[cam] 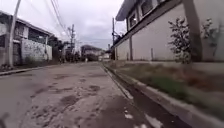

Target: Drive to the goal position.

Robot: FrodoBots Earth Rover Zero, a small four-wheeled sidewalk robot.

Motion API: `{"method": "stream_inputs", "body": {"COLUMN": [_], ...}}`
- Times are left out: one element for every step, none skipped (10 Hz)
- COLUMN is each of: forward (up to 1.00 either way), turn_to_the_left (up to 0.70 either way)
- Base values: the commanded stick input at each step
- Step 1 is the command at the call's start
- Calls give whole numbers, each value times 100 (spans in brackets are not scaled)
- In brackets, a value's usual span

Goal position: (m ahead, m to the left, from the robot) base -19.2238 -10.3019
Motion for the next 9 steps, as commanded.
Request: {"method": "stream_inputs", "body": {"forward": [85, 85, 85, 85, 85, 85, 85, 85, 85], "turn_to_the_left": [0, 0, 11, 24, 29, 0, 0, 0, 0]}}
